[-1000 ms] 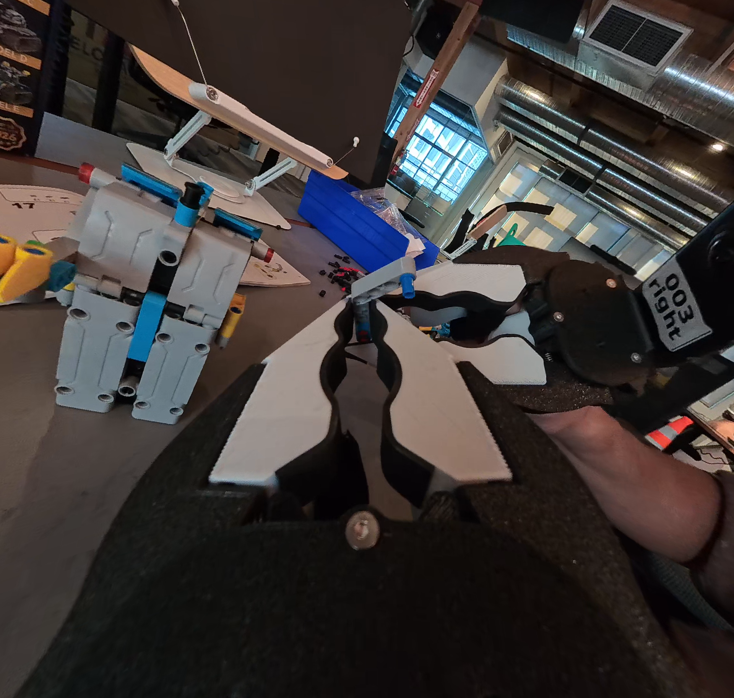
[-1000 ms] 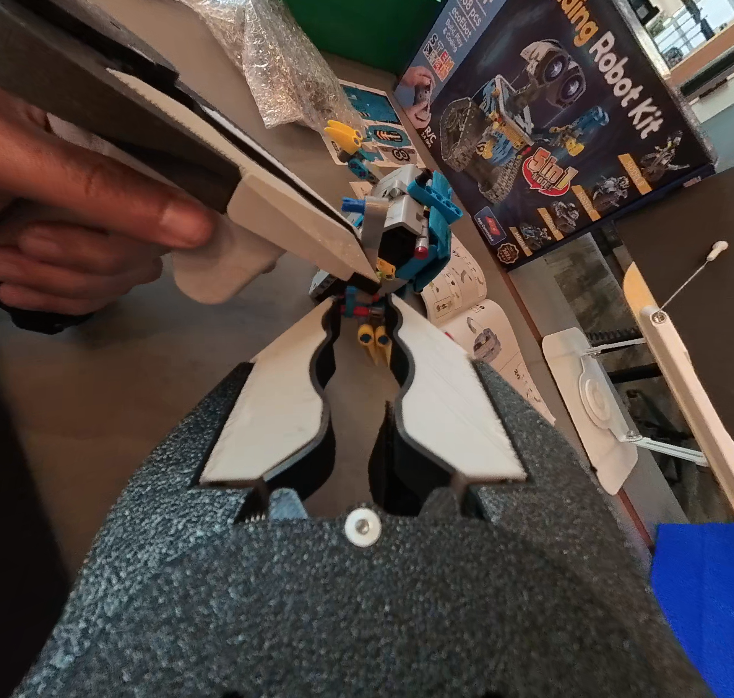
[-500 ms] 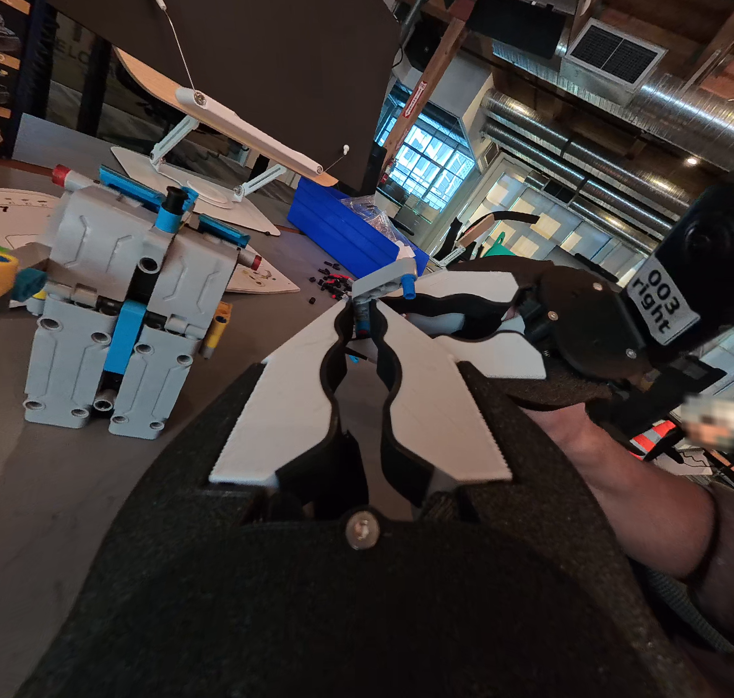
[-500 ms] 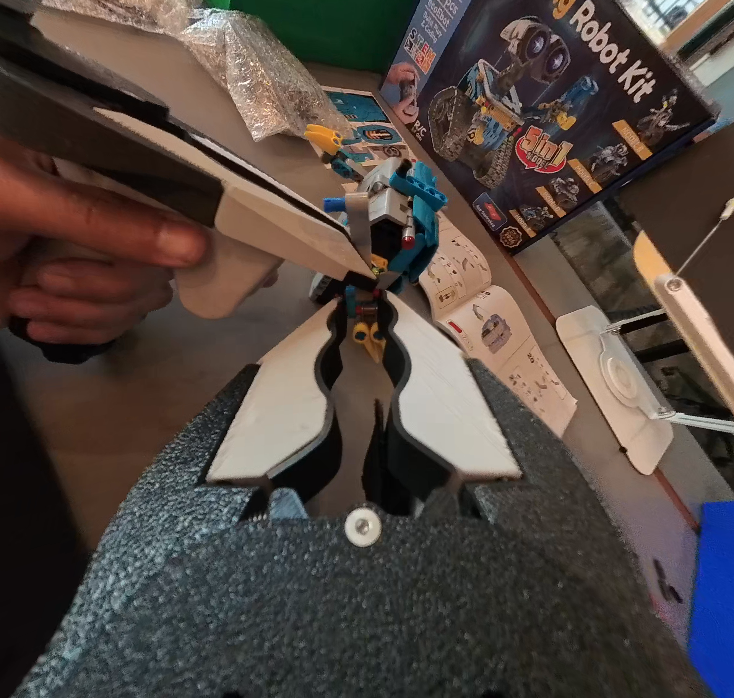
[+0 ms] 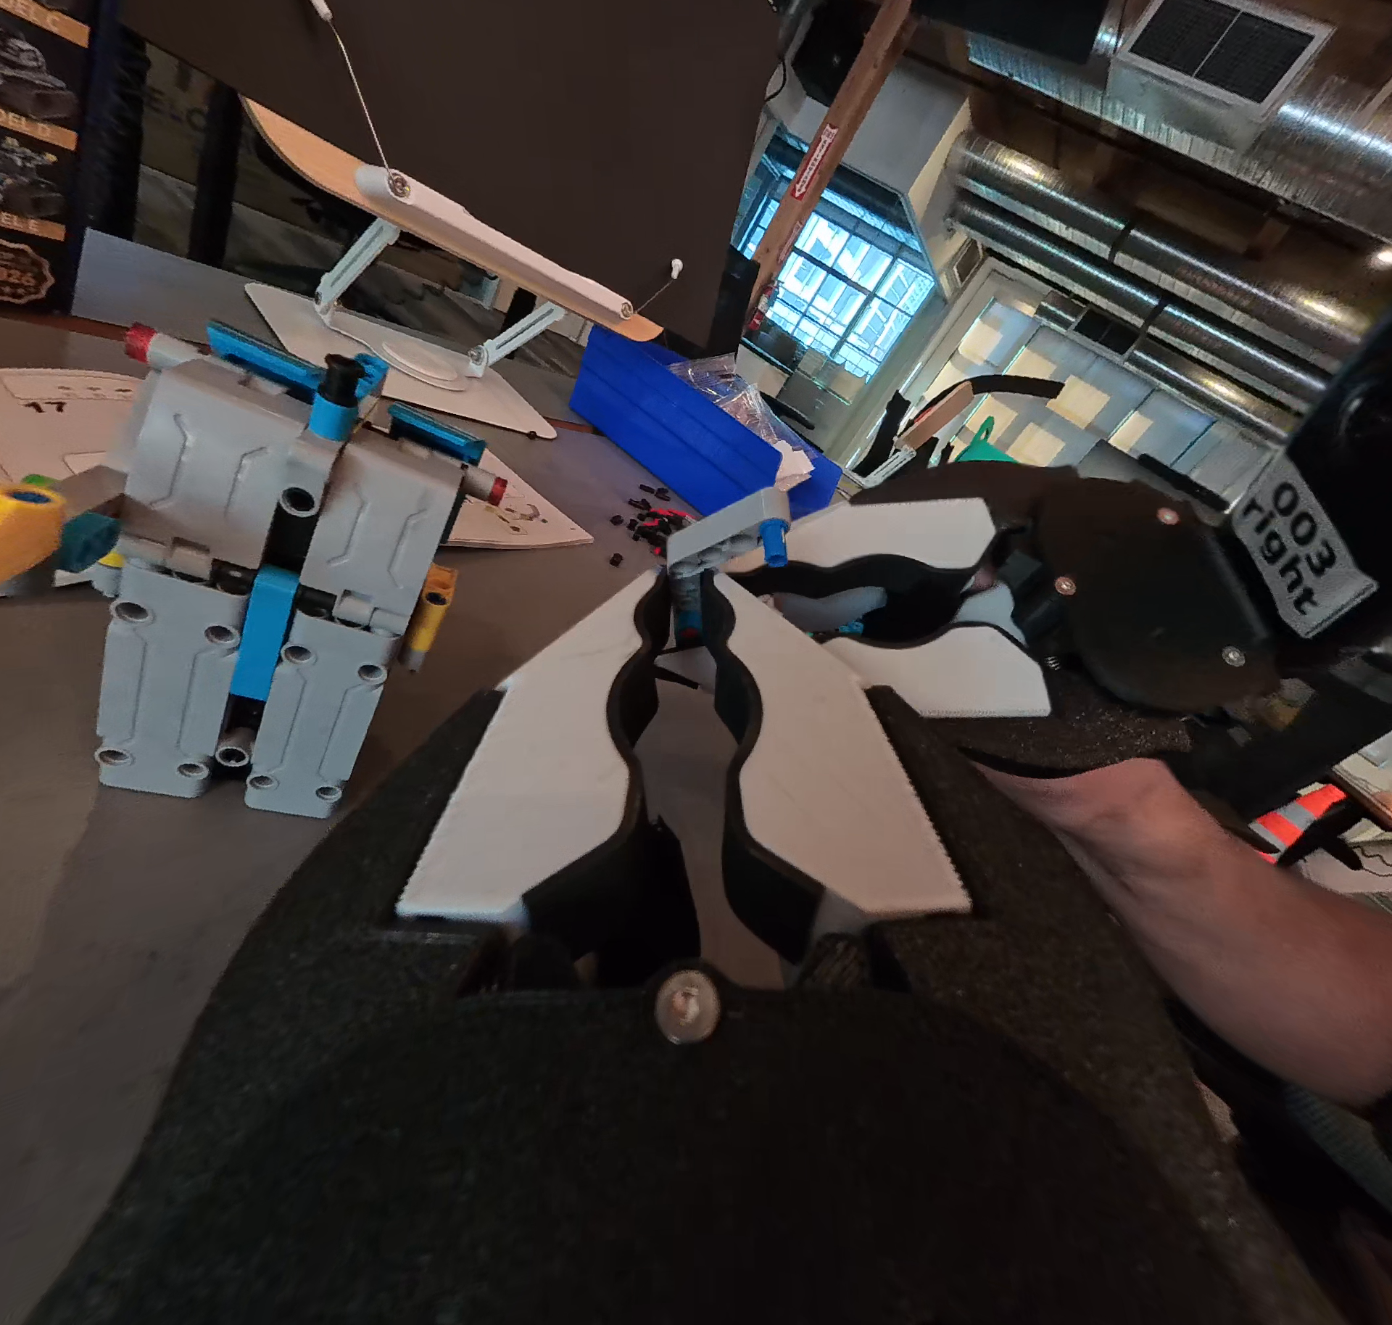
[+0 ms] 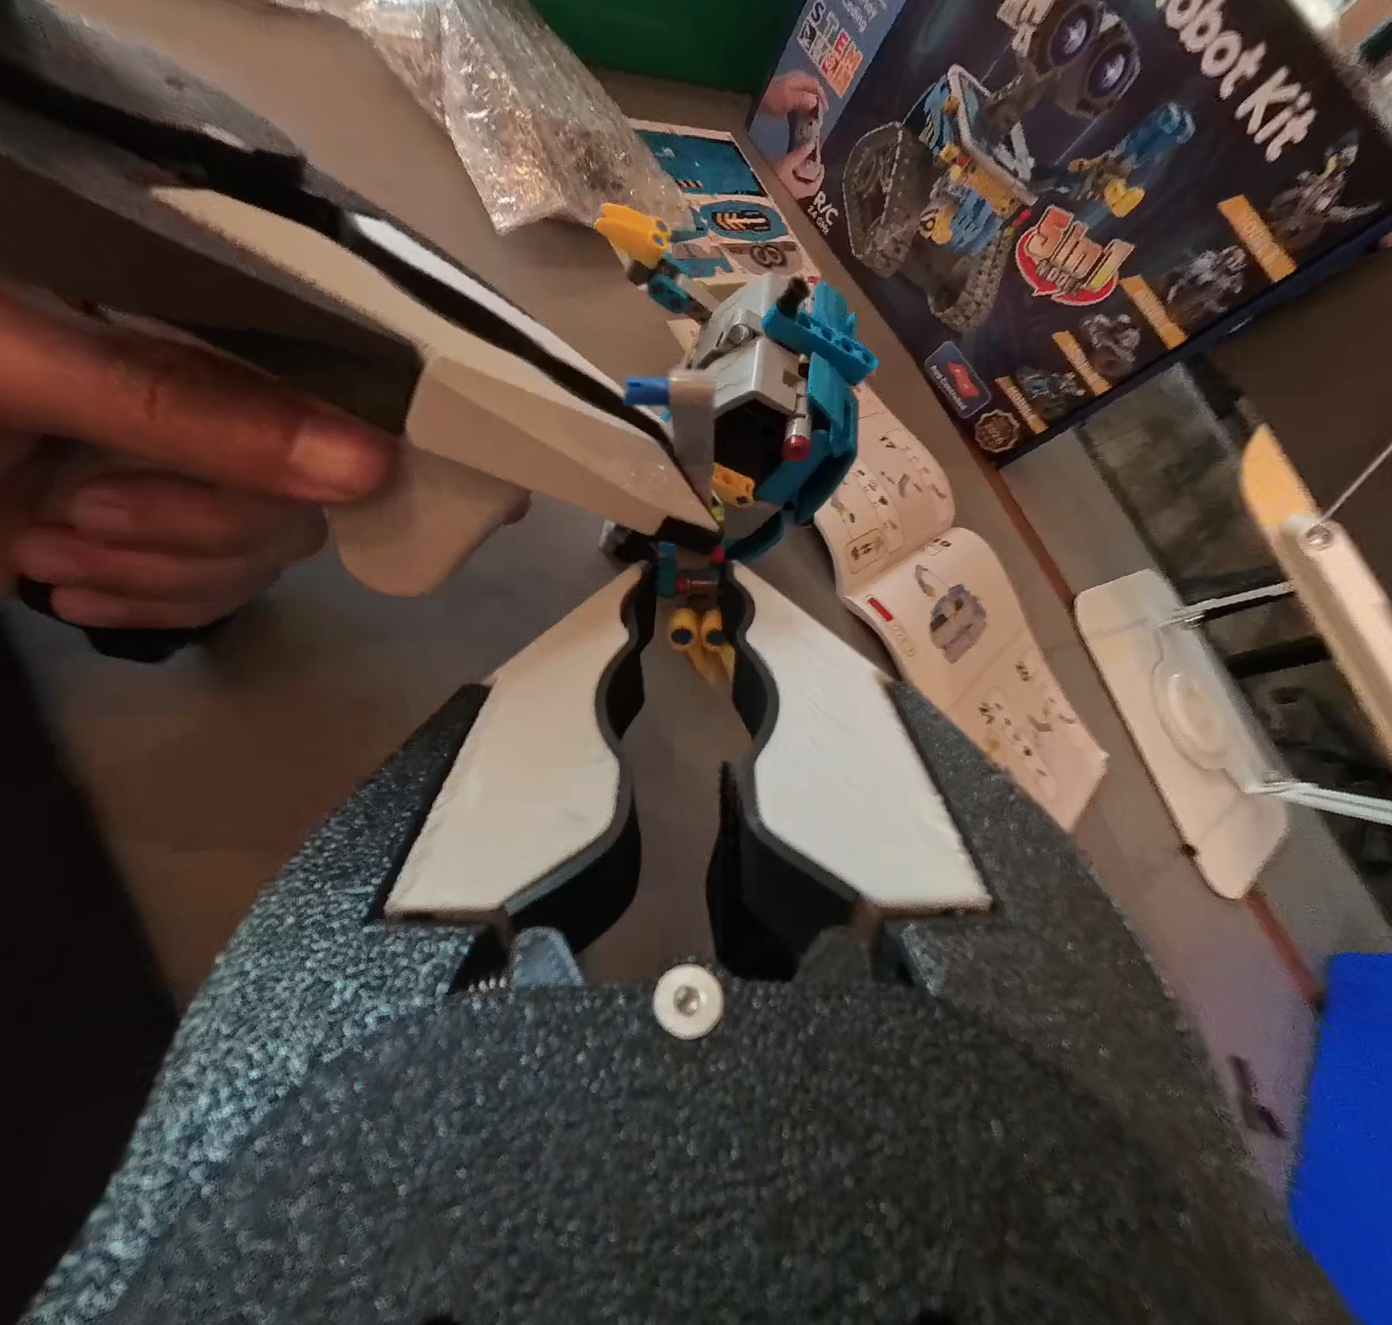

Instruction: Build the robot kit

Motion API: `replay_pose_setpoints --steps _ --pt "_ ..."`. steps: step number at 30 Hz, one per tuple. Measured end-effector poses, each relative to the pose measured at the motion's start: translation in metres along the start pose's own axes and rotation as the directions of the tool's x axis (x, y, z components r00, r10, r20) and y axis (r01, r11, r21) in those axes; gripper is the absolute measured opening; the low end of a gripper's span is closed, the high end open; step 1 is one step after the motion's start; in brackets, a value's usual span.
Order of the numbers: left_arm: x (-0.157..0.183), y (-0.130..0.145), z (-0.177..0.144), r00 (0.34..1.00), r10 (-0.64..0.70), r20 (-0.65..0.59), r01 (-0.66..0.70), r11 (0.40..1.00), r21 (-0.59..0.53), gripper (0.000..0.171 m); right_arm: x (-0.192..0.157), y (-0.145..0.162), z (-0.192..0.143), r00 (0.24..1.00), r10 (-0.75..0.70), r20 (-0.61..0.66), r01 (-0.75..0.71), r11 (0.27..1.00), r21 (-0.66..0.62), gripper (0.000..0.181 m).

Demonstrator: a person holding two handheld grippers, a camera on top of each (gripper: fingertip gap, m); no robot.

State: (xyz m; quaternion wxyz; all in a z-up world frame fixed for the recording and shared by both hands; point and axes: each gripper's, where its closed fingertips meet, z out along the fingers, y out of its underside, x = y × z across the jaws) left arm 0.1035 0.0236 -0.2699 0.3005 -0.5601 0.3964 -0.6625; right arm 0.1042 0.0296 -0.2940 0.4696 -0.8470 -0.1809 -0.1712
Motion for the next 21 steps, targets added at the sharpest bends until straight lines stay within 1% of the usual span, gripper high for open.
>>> replay_pose_setpoints --steps 2,5,7,9,13,18,21 --pt "0.001 0.001 0.000 1.000 -0.004 -0.003 0.004 1.000 -0.003 0.007 0.000 0.001 -0.001 0.999 -0.028 -0.016 0.028 0.999 -0.018 0.016" --pt "0.000 0.002 0.001 1.000 -0.018 -0.007 0.018 1.000 -0.006 0.007 0.000 0.003 -0.001 1.000 0.021 0.001 -0.021 0.999 -0.050 0.016" --pt "0.000 0.002 0.001 0.999 -0.036 -0.021 0.036 0.999 -0.006 0.007 0.001 0.003 -0.001 0.999 -0.030 -0.022 0.029 0.998 -0.059 0.015" --pt "0.002 0.002 0.001 0.999 -0.025 -0.025 0.024 1.000 -0.006 0.007 0.001 0.004 -0.003 0.996 -0.079 -0.040 0.076 0.995 -0.067 0.015" --pt "0.005 0.004 0.003 0.998 -0.034 -0.052 0.034 0.999 -0.011 0.007 0.001 0.005 -0.007 0.998 -0.065 0.000 0.065 0.996 -0.056 0.014" --pt "0.005 0.008 0.005 0.993 -0.088 -0.080 0.085 0.996 -0.033 0.008 -0.003 0.009 -0.007 0.997 -0.003 0.077 0.008 0.998 -0.060 0.014" --pt "0.004 0.009 0.005 0.994 -0.076 -0.080 0.073 0.996 -0.046 0.008 -0.004 0.011 -0.007 0.993 0.005 0.115 0.002 0.998 -0.061 0.015"
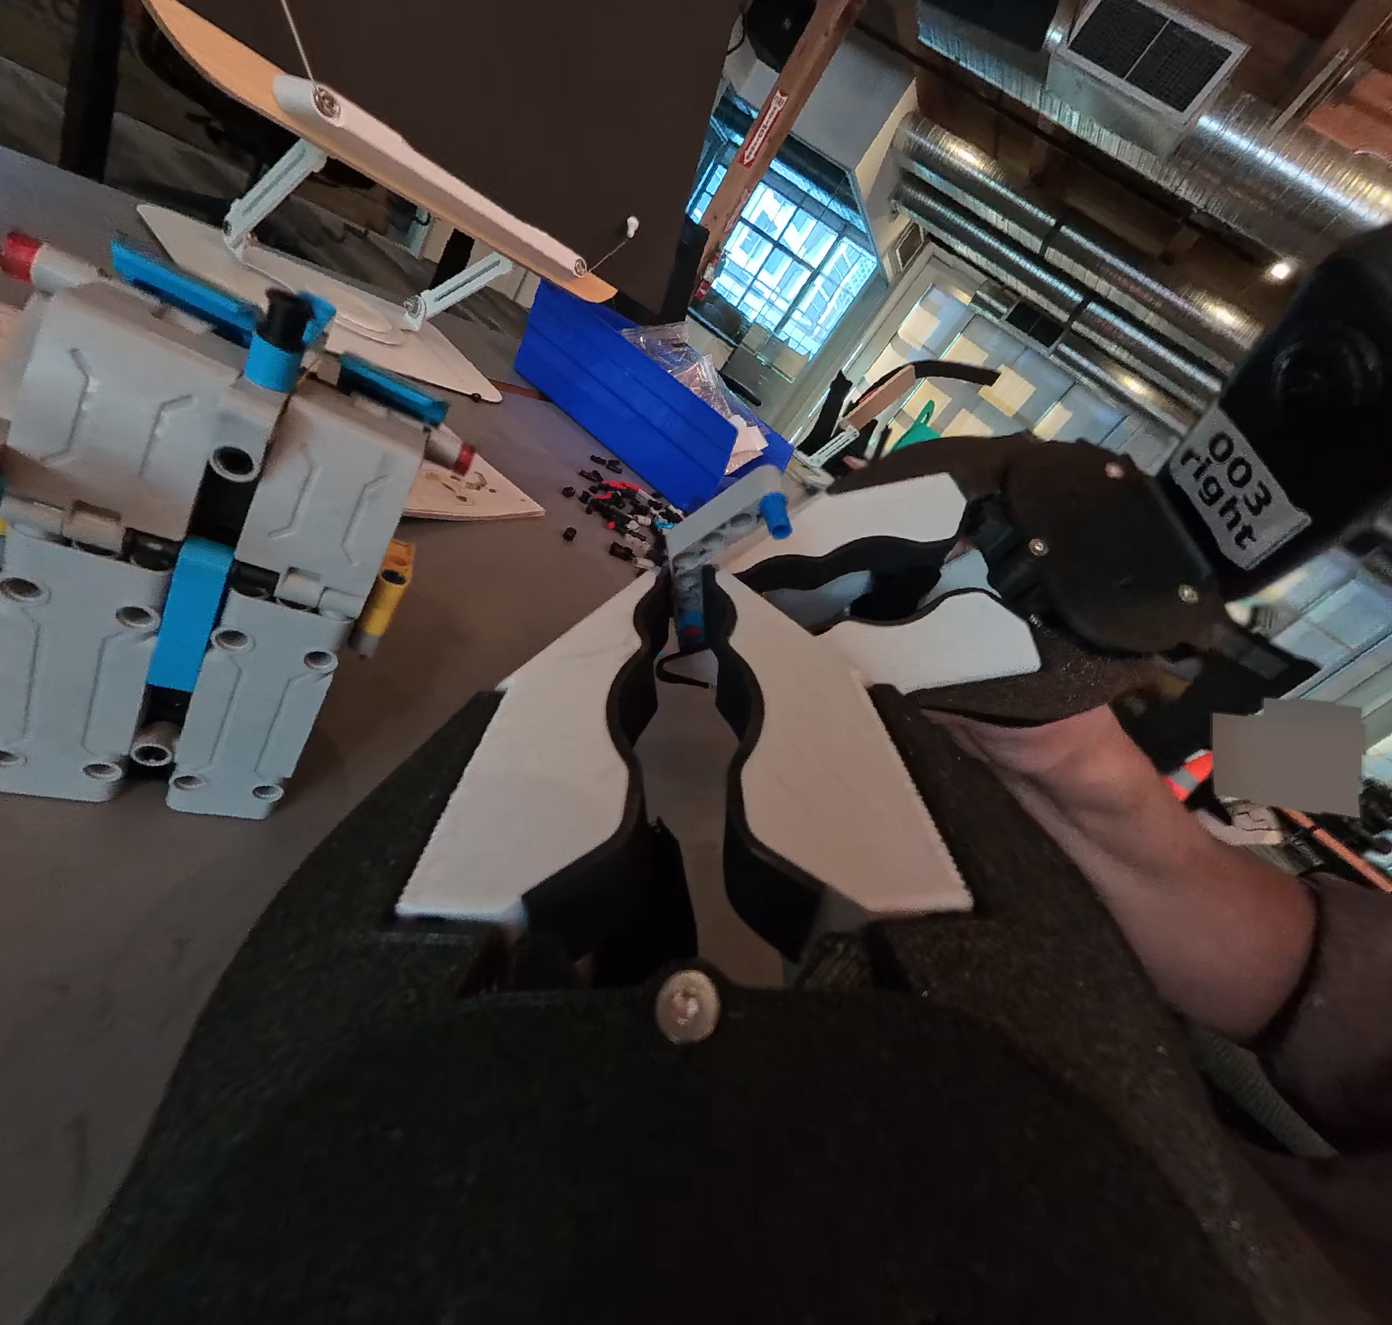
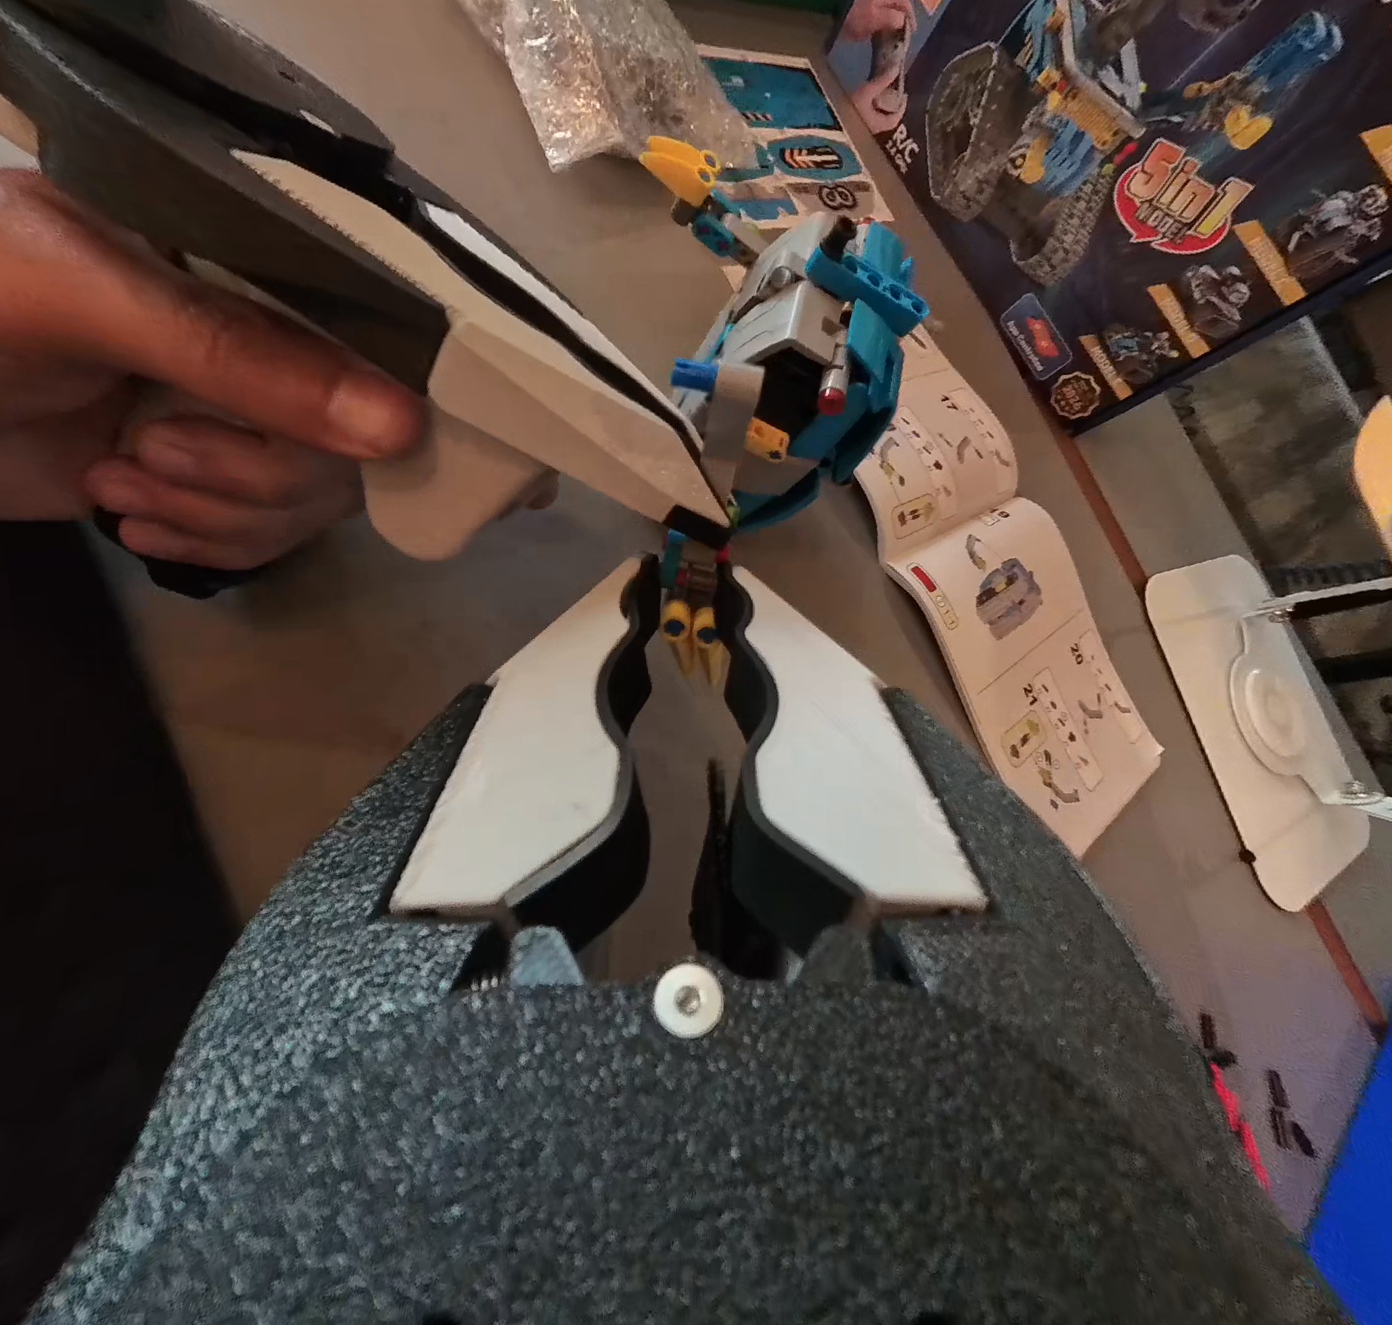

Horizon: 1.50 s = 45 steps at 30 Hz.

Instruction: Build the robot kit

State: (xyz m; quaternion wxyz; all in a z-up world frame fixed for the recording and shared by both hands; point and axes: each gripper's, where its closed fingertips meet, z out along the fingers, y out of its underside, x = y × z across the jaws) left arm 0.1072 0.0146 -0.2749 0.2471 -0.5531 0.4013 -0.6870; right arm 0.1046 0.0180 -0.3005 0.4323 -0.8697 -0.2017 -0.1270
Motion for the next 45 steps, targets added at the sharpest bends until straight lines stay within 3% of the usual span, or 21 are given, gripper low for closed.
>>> replay_pose_setpoints --steps 5,9,12,15,17,23,24,28,30,32,34,38,41,43,45 --pt "-0.001 -0.005 -0.001 0.999 0.030 0.032 -0.031 0.999 0.021 0.007 0.004 -0.005 0.002 0.999 0.034 0.004 -0.034 0.997 0.063 0.016" --pt "-0.003 -0.016 -0.008 0.999 -0.050 0.005 0.049 0.994 0.097 0.007 0.010 -0.013 -0.002 0.985 -0.042 -0.169 0.066 0.987 0.143 0.022" --pt "-0.001 -0.036 -0.021 0.981 -0.161 -0.106 0.181 0.960 0.212 0.007 0.020 -0.018 -0.012 0.962 -0.025 -0.273 0.092 0.968 0.234 0.028" --pt "0.003 -0.045 -0.026 0.931 -0.269 -0.246 0.328 0.913 0.243 0.006 0.008 -0.033 -0.021 0.988 0.079 -0.130 -0.020 0.915 0.403 0.044" --pt "0.006 -0.045 -0.026 0.906 -0.303 -0.295 0.375 0.899 0.227 0.006 0.013 -0.037 -0.024 0.986 0.076 -0.147 -0.006 0.904 0.427 0.048" --pt "0.017 -0.037 -0.019 0.843 -0.375 -0.385 0.456 0.878 0.144 0.006 0.006 -0.042 -0.025 0.990 -0.013 -0.143 0.071 0.911 0.405 0.031" --pt "0.020 -0.036 -0.018 0.832 -0.383 -0.401 0.466 0.875 0.131 0.006 0.007 -0.043 -0.027 0.988 -0.017 -0.156 0.082 0.904 0.420 0.022" --pt "0.024 -0.033 -0.016 0.821 -0.392 -0.415 0.466 0.880 0.091 0.007 0.003 -0.041 -0.031 0.993 -0.043 -0.106 0.083 0.906 0.415 0.018" --pt "0.026 -0.031 -0.015 0.855 -0.343 -0.388 0.404 0.911 0.085 0.011 0.003 -0.039 -0.034 0.998 -0.047 -0.051 0.064 0.914 0.400 0.017" --pt "0.024 -0.034 -0.016 0.913 -0.246 -0.325 0.291 0.952 0.096 0.035 0.008 -0.035 -0.040 0.998 -0.056 -0.005 0.053 0.920 0.389 0.017" --pt "0.023 -0.032 -0.016 0.957 -0.122 -0.262 0.146 0.986 0.076 0.045 0.004 -0.029 -0.051 0.991 -0.094 0.096 0.049 0.919 0.391 0.017" --pt "0.051 -0.007 -0.013 0.931 -0.021 -0.364 -0.001 0.998 -0.060 0.045 -0.002 -0.011 -0.063 0.967 -0.194 0.163 0.128 0.929 0.346 0.017" --pt "0.046 -0.006 -0.011 0.952 0.130 -0.277 -0.148 0.988 -0.044 0.054 0.000 0.011 -0.059 0.955 -0.255 0.153 0.220 0.951 0.216 0.016" --pt "0.035 0.006 -0.011 0.902 0.398 -0.166 -0.417 0.904 -0.097 0.063 -0.003 0.026 -0.058 0.941 -0.279 0.192 0.256 0.957 0.135 0.016" --pt "0.031 0.021 -0.010 0.745 0.657 -0.113 -0.666 0.723 -0.184 0.063 -0.011 0.036 -0.059 0.923 -0.293 0.250 0.279 0.956 0.089 0.016"
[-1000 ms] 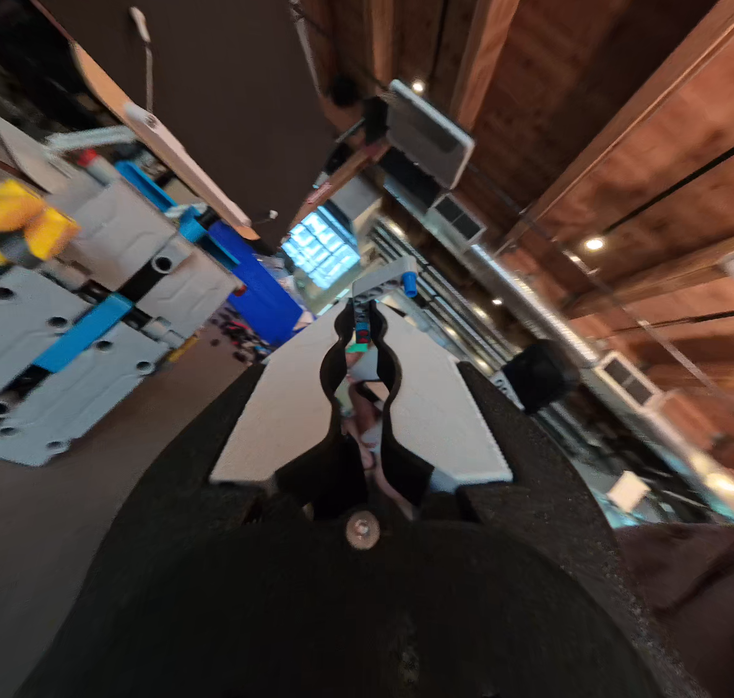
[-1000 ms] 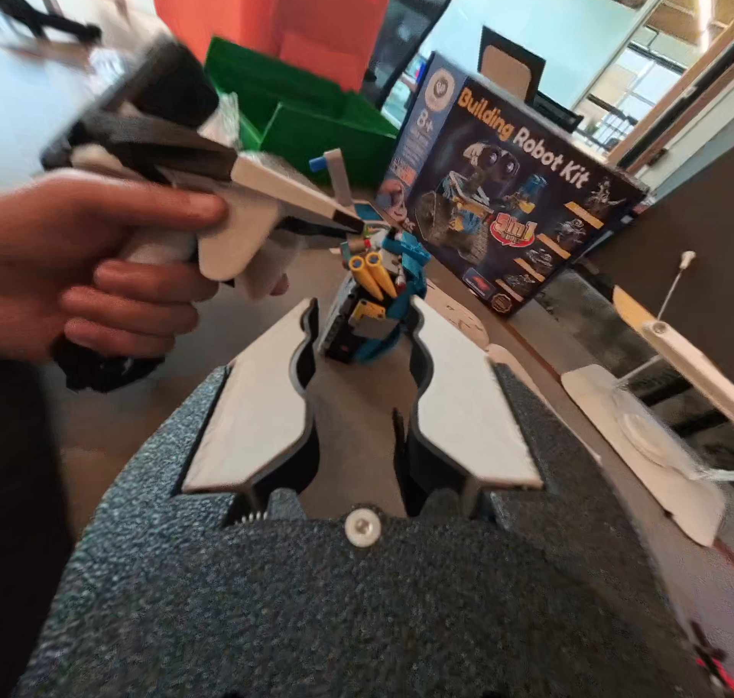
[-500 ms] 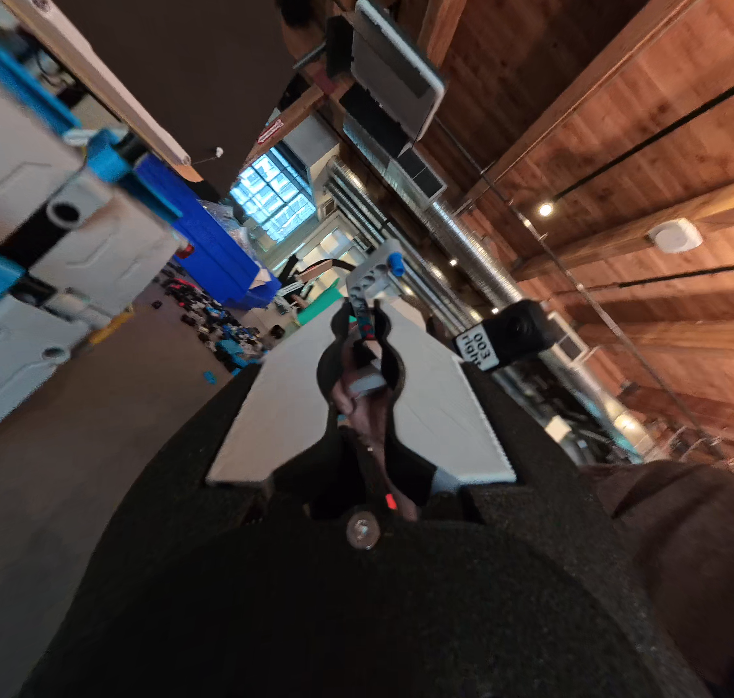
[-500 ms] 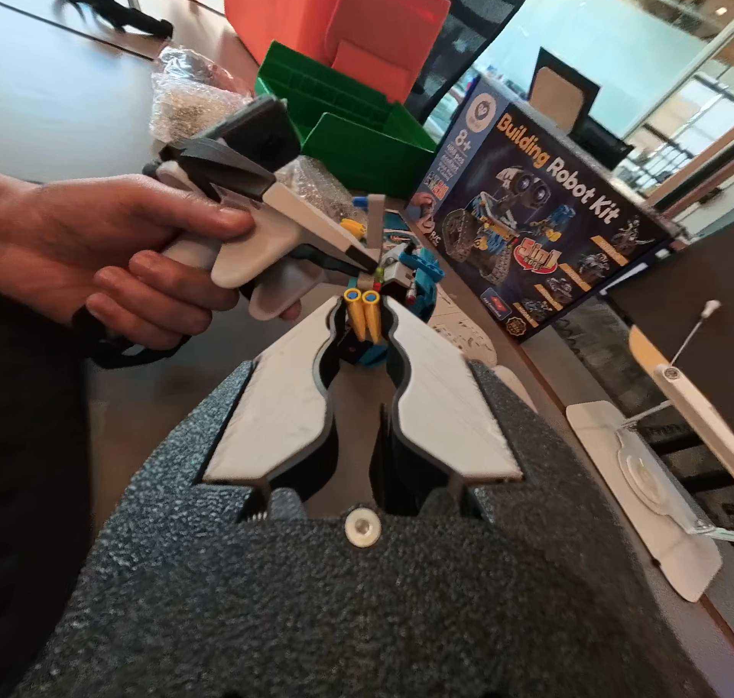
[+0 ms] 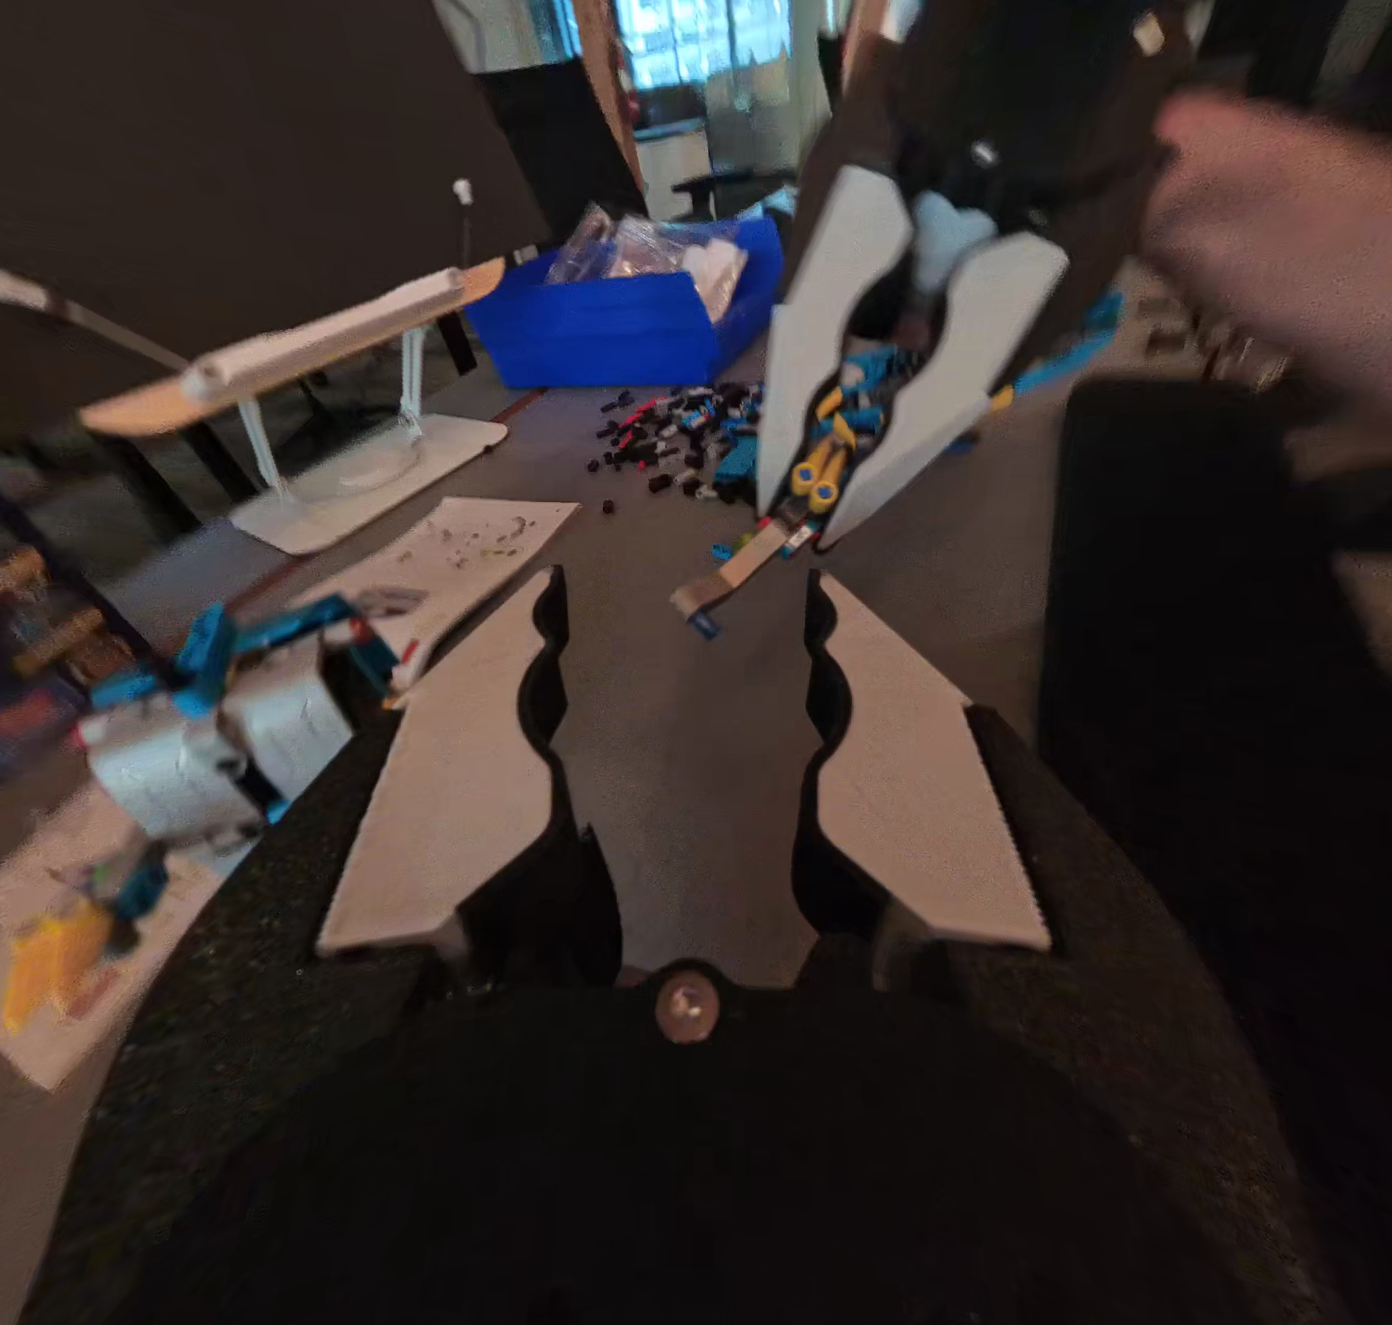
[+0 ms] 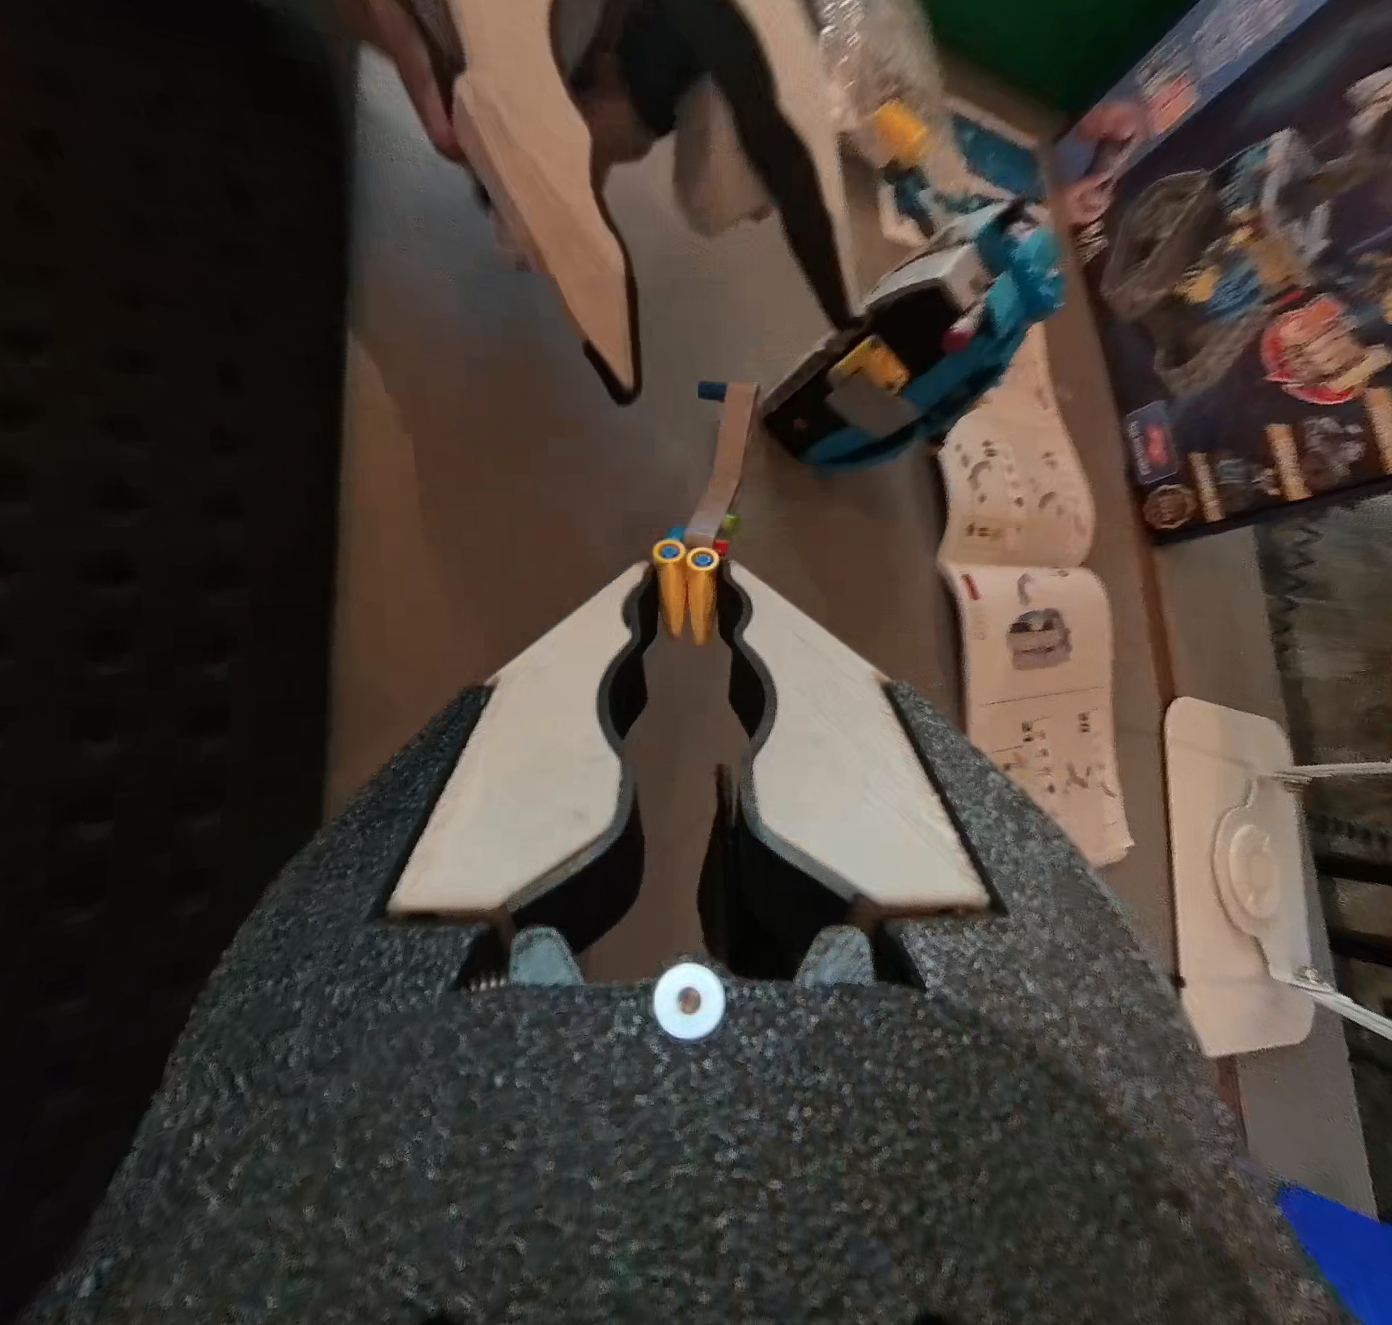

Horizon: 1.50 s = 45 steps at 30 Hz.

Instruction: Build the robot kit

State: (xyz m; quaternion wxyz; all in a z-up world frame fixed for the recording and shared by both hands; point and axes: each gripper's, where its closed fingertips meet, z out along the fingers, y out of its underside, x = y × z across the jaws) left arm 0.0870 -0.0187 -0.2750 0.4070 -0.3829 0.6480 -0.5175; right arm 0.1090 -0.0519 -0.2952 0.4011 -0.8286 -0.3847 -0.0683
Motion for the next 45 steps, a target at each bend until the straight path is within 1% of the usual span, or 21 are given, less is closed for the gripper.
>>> replay_pose_setpoints --steps 2,4,5,8,12,14,16,19,22,23,25,26,27,29,31,33,35,36,39,43,45 --pt "0.017 0.003 0.006 0.984 0.179 -0.011 -0.179 0.981 -0.073 0.062 -0.007 0.003 0.002 0.999 -0.039 0.029 0.040 0.999 -0.034 0.015" --pt "0.028 0.013 0.013 0.956 0.289 -0.046 -0.292 0.943 -0.161 0.061 -0.017 0.001 0.004 0.994 -0.088 0.061 0.090 0.995 -0.035 0.015" --pt "0.031 0.018 0.015 0.945 0.321 -0.064 -0.328 0.924 -0.196 0.058 -0.022 -0.002 0.005 0.992 -0.096 0.083 0.099 0.995 -0.030 0.016" --pt "0.040 0.030 0.016 0.927 0.354 -0.124 -0.375 0.895 -0.244 0.039 -0.033 -0.008 0.007 0.986 -0.112 0.120 0.116 0.993 -0.028 0.016" --pt "0.045 0.042 0.016 0.903 0.401 -0.156 -0.431 0.850 -0.304 0.031 -0.038 -0.017 0.006 0.983 -0.121 0.140 0.123 0.992 -0.002 0.016" --pt "0.045 0.040 0.017 0.893 0.426 -0.147 -0.450 0.840 -0.303 0.013 -0.039 -0.018 0.006 0.982 -0.120 0.144 0.122 0.993 0.000 0.016" --pt "0.043 0.039 0.016 0.897 0.419 -0.142 -0.442 0.844 -0.305 0.011 -0.040 -0.020 0.005 0.984 -0.101 0.150 0.101 0.995 0.006 0.016" --pt "0.036 0.032 0.017 0.921 0.379 -0.090 -0.389 0.875 -0.288 0.011 -0.031 -0.025 0.003 0.992 -0.084 0.098 0.078 0.995 0.066 0.017" --pt "0.029 0.020 0.017 0.956 0.293 -0.024 -0.291 0.932 -0.217 0.010 -0.017 -0.034 -0.003 0.997 0.026 0.066 -0.040 0.975 0.217 0.024" --pt "0.028 0.015 0.017 0.968 0.249 -0.013 -0.247 0.951 -0.184 0.010 -0.014 -0.038 -0.007 0.994 0.070 0.078 -0.089 0.955 0.283 0.036" --pt "0.029 0.010 0.018 0.985 0.172 -0.020 -0.173 0.975 -0.137 0.010 -0.013 -0.044 -0.013 0.982 0.144 0.124 -0.181 0.905 0.386 0.042" --pt "0.031 0.010 0.018 0.988 0.149 -0.028 -0.151 0.981 -0.122 0.010 -0.015 -0.047 -0.015 0.979 0.155 0.135 -0.198 0.884 0.424 0.043" --pt "0.032 0.010 0.019 0.991 0.132 -0.036 -0.135 0.984 -0.113 0.010 -0.016 -0.047 -0.014 0.983 0.145 0.114 -0.181 0.878 0.442 0.042" --pt "0.034 0.012 0.021 0.992 0.118 -0.043 -0.122 0.986 -0.109 0.010 -0.017 -0.045 -0.010 0.995 0.092 0.027 -0.094 0.897 0.432 0.035" --pt "0.033 0.017 0.023 0.990 0.137 -0.038 -0.140 0.982 -0.129 0.010 -0.015 -0.044 -0.010 0.998 0.068 -0.016 -0.055 0.906 0.421 0.029" --pt "0.034 0.023 0.024 0.986 0.162 -0.040 -0.166 0.975 -0.149 0.010 -0.015 -0.041 -0.010 0.998 0.068 -0.002 -0.062 0.916 0.397 0.025" --pt "0.036 0.028 0.025 0.983 0.175 -0.049 -0.181 0.969 -0.170 0.010 -0.014 -0.036 -0.006 0.999 0.048 -0.018 -0.038 0.930 0.365 0.027" --pt "0.036 0.030 0.025 0.983 0.177 -0.053 -0.183 0.968 -0.174 0.010 -0.017 -0.035 -0.004 0.999 0.037 -0.009 -0.031 0.934 0.355 0.024" --pt "0.039 0.036 0.026 0.984 0.162 -0.080 -0.175 0.966 -0.189 0.010 -0.021 -0.032 -0.001 1.000 0.016 0.006 -0.017 0.943 0.333 0.024" --pt "0.045 0.043 0.028 0.986 0.119 -0.115 -0.142 0.965 -0.218 0.010 -0.025 -0.021 0.006 0.999 0.005 0.032 -0.013 0.966 0.258 0.033" --pt "0.046 0.045 0.029 0.986 0.115 -0.122 -0.141 0.963 -0.228 0.010 -0.027 -0.018 0.008 1.000 -0.009 0.030 0.001 0.972 0.233 0.027"
